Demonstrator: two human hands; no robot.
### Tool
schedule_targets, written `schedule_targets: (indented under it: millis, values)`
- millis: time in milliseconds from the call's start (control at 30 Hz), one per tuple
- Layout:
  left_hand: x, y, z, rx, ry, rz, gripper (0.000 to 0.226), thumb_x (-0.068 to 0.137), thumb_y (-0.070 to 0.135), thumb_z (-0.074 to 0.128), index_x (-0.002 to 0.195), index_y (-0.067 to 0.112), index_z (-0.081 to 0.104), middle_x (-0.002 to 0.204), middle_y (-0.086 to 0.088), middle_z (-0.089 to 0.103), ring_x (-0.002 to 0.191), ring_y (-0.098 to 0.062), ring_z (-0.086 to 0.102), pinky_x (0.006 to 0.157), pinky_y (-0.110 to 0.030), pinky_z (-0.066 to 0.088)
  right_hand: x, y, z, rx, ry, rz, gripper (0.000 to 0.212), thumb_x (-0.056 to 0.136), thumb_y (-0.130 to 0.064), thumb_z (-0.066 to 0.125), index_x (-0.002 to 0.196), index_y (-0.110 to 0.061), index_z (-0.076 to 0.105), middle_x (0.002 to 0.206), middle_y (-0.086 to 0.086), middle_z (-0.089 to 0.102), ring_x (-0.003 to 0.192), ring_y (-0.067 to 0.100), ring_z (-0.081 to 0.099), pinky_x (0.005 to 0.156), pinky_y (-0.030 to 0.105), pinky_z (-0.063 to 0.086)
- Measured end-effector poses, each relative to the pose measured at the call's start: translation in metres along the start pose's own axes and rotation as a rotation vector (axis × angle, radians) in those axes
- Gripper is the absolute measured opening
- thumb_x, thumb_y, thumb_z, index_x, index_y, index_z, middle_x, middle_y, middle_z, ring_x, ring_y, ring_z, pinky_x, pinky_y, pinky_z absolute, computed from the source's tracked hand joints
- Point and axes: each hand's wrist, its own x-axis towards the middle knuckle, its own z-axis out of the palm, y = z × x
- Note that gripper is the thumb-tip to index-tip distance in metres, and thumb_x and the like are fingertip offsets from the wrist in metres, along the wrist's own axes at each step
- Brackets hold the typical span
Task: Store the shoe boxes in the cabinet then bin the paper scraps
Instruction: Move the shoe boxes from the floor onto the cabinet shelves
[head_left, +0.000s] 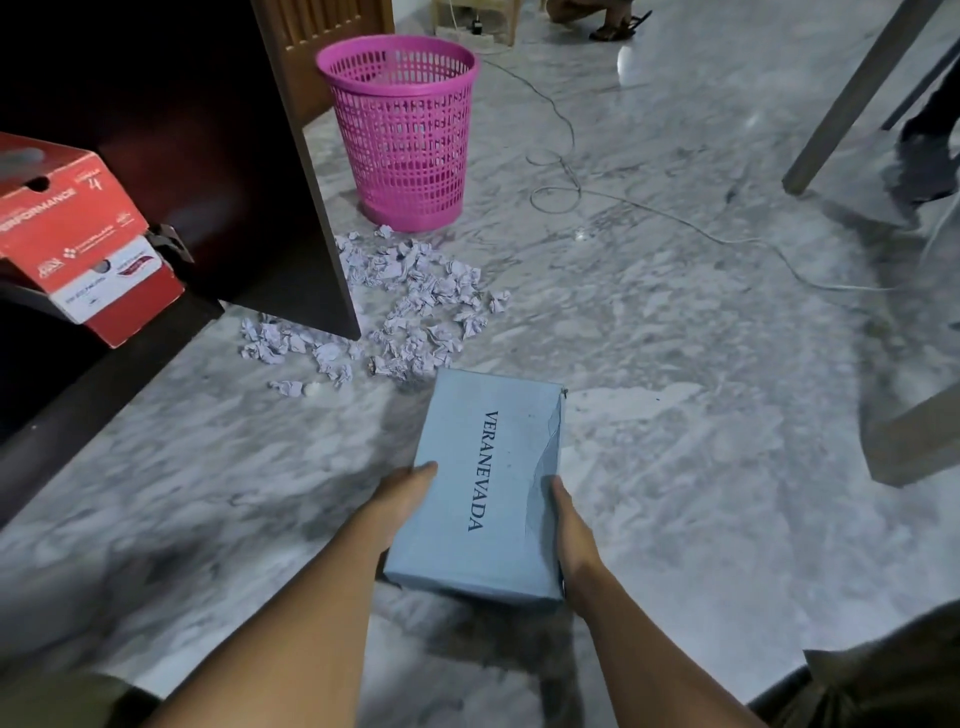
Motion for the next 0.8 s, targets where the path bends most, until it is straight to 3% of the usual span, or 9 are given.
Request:
schedule_targets:
  millis: [100,233,333,400,467,567,667,800]
  values:
    - [-0.001,-0.001,-0.009,-0.026,-0.035,0.027,0.045,0.081,0.042,0.054,0.115,0.014,0.065,0.109,-0.004,0.072,0.097,-0.025,0.07,0.095,-0.045,0.053,-0.002,0.006,0.003,0.034,-0.146,-0.053,0.051,0.082,-0.054,0.069,0.121,-0.022,0.067,0.114,0.005,0.074,0.103,0.027,0.071,0.096,0.046,0.053]
    - [-0.017,0.011,-0.024,-0.04,-0.028,0.067,0.03,0.093,0.032,0.054,0.117,0.017,0.065,0.11,-0.002,0.072,0.098,-0.023,0.069,0.096,-0.039,0.052,-0.007,-0.013,0.008,-0.023,-0.282,-0.152,0.046,0.085,-0.038,0.069,0.129,-0.026,0.063,0.119,0.005,0.072,0.108,0.029,0.07,0.1,0.049,0.051]
    - [-0.031,0.026,-0.043,-0.086,0.036,0.139,0.025,0.092,0.031,0.057,0.111,0.018,0.066,0.103,-0.001,0.074,0.092,-0.022,0.07,0.08,-0.031,0.055,-0.014,-0.04,0.018,-0.119,-0.334,-0.28,0.047,0.086,-0.027,0.061,0.131,-0.04,0.058,0.122,0.0,0.071,0.111,0.028,0.067,0.1,0.051,0.051]
    - [-0.044,0.042,-0.062,-0.101,0.07,0.178,0.021,0.092,0.031,0.058,0.108,0.02,0.065,0.097,0.001,0.074,0.084,-0.018,0.07,0.065,-0.026,0.05,-0.02,-0.057,0.029,-0.13,-0.376,-0.337,0.045,0.087,-0.021,0.059,0.129,-0.038,0.06,0.122,0.001,0.071,0.112,0.029,0.066,0.101,0.054,0.049]
    - [-0.064,0.059,-0.084,-0.1,0.094,0.217,0.019,0.092,0.034,0.056,0.104,0.022,0.065,0.094,0.002,0.074,0.08,-0.015,0.069,0.059,-0.025,0.045,-0.033,-0.074,0.042,-0.123,-0.403,-0.388,0.044,0.088,-0.017,0.057,0.128,-0.034,0.061,0.119,0.0,0.072,0.109,0.025,0.068,0.098,0.05,0.051]
    - [-0.101,0.079,-0.119,-0.083,0.125,0.295,0.023,0.093,0.04,0.054,0.103,0.024,0.068,0.098,0.005,0.075,0.091,-0.014,0.067,0.068,-0.028,0.043,-0.058,-0.1,0.065,-0.135,-0.485,-0.449,0.04,0.091,-0.018,0.054,0.126,-0.036,0.062,0.116,-0.004,0.073,0.105,0.019,0.07,0.089,0.042,0.054]
    - [-0.136,0.092,-0.156,-0.113,0.235,0.388,0.019,0.092,0.036,0.058,0.094,0.024,0.073,0.087,0.011,0.076,0.09,-0.012,0.068,0.074,-0.026,0.046,-0.085,-0.125,0.089,-0.159,-0.569,-0.492,0.034,0.089,-0.024,0.058,0.119,-0.037,0.067,0.117,-0.004,0.073,0.109,0.02,0.068,0.097,0.047,0.051]
    - [-0.181,0.106,-0.205,-0.259,0.367,0.425,0.022,0.088,0.037,0.063,0.075,0.031,0.079,0.082,0.013,0.076,0.094,-0.016,0.068,0.094,-0.033,0.045,-0.129,-0.16,0.124,-0.209,-0.704,-0.563,0.041,0.081,-0.031,0.061,0.122,-0.032,0.066,0.117,-0.003,0.073,0.107,0.019,0.069,0.094,0.044,0.052]
